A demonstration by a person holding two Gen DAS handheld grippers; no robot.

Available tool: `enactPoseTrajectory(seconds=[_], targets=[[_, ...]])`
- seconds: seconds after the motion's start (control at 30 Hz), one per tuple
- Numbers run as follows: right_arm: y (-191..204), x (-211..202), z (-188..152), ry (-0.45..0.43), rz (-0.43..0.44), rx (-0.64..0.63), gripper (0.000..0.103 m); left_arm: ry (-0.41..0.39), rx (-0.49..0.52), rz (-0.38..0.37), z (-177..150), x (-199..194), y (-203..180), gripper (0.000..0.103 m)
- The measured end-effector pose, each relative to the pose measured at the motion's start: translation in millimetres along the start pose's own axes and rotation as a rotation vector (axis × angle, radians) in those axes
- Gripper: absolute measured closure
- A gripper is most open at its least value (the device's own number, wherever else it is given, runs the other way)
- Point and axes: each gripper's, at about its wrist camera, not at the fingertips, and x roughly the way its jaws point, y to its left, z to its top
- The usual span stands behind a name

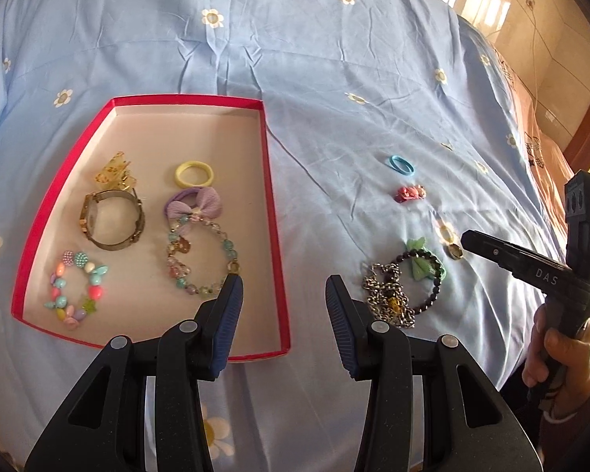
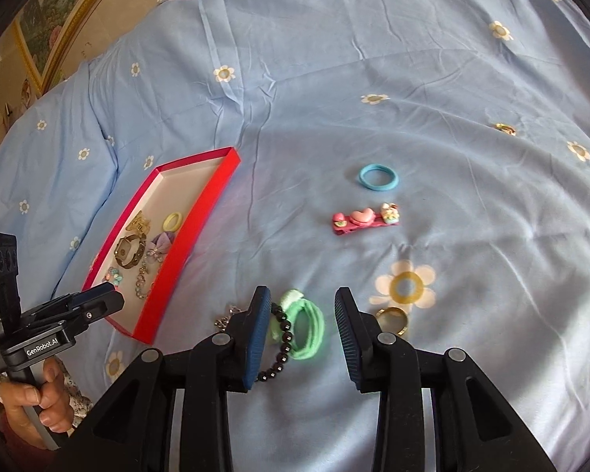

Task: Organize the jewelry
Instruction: 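Withdraw both open tools from the box and move toward the chain necklace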

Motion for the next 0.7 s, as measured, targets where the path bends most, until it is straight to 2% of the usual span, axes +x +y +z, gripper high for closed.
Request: enactPoseTrajectory(seconds=[0.3, 0.7], targets=[[-30.9, -9.9, -10.7, -0.005, -0.040, 0.044, 0.067, 0.048, 0.082, -0.034, -3.6, 22.2, -35.4, 0.061], [-40.4, -5.4, -10.5, 0.010, -0.052, 0.046, 0.066, 0.114, 0.156, -0.051, -6.3, 48.9, -56.6, 0.061]])
